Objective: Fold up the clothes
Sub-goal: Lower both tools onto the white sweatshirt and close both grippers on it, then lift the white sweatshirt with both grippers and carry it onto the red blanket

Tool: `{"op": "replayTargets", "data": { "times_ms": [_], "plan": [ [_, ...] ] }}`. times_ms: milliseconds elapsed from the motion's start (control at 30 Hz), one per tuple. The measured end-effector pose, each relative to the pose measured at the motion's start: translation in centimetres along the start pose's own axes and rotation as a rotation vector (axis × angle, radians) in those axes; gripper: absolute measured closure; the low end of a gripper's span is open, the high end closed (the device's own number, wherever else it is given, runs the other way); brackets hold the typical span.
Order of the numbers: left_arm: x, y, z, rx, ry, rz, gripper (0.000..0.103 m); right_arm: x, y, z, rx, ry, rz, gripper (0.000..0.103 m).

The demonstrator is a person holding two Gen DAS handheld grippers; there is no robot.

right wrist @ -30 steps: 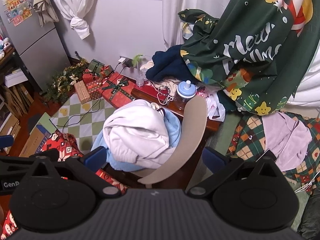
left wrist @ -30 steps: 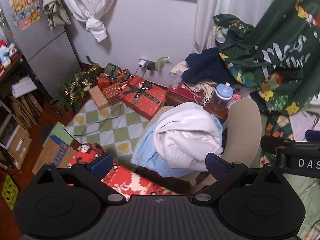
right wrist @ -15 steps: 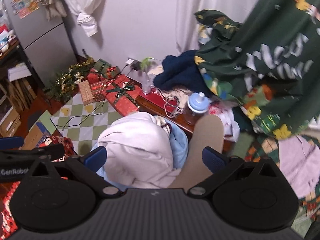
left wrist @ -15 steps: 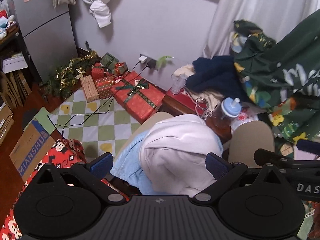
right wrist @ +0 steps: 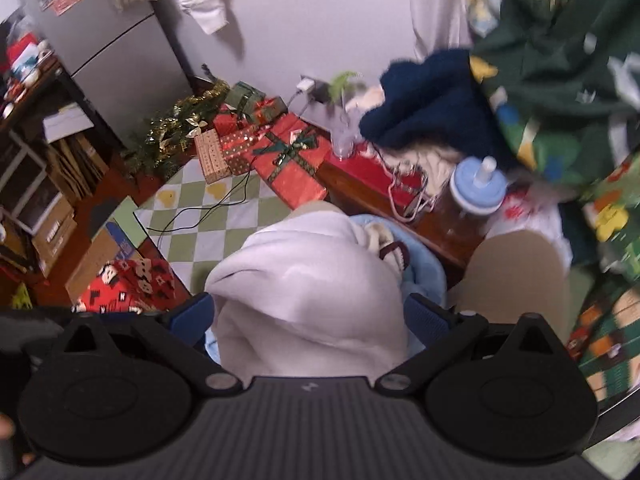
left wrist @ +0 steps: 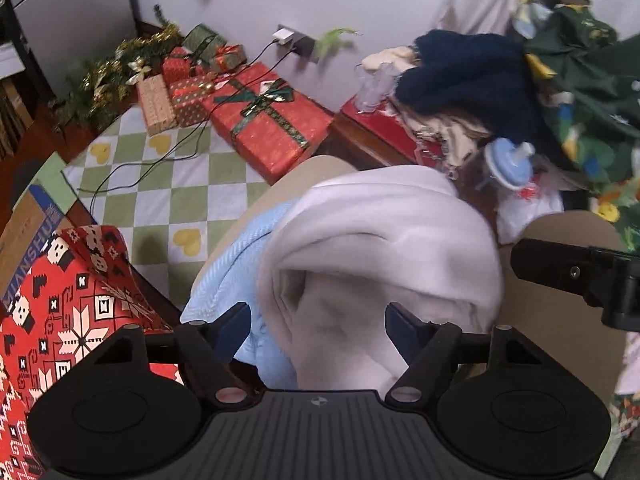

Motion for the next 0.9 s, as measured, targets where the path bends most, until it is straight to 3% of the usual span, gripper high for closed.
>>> {"op": "replayTargets", "data": {
  "times_ms": [233,333,400,467,533,600,700,800,900],
  "plan": [
    [0.8,0.9,4.4,0.03,0.014,-0.051,0.031,-2.4,1.1,8.5,0.124,-0.038,0.073,0.008],
    [1.7,0.7,6.2,0.067,-0.005,-0.139,0.033,-3.5,0.7,11.7,0.176,-0.029,0.128,0.012],
    [2.0,0.6,7.2,0.085,-0.059,-0.205,0.04,-3.9,0.5,13.3,0.201,-0.02,0.151,0.012],
    [1.8,0.4,8.0,0.101,-0.087,-0.216,0.061,-4.0,0.2,14.7,0.214,-0.018,0.155,0.016],
    [1.0,0.3,8.2,0.106,-0.075,-0.206,0.072,-4.0,-0.5,15.7,0.236,-0.009,0.169,0.025],
    [0.1,0.2,7.5,0.089,-0.062,-0.174,0.078,-3.9,-1.3,16.5,0.255,0.003,0.183,0.056],
    [-0.4,-0.4,5.4,0.07,-0.063,-0.138,0.081,-3.4,-2.2,16.1,0.243,0.013,0.179,0.077],
    [-0.1,-1.2,3.2,0.056,-0.074,-0.133,0.081,-2.3,-2.8,14.2,0.221,0.031,0.161,0.087],
    [0.9,-2.4,0.7,0.042,-0.087,-0.153,0.082,-1.3,-3.4,12.0,0.221,0.09,0.18,0.089]
  ]
}}
Point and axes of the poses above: each gripper's, at about its wrist camera, not at the fingertips, and z roughly the way its jaws point, x to its left, y to its top, the point moved 1 cm from there along z, roughly the way its jaws point, and after that the axes turned 4 degrees about -y, right-handed, at the moved point
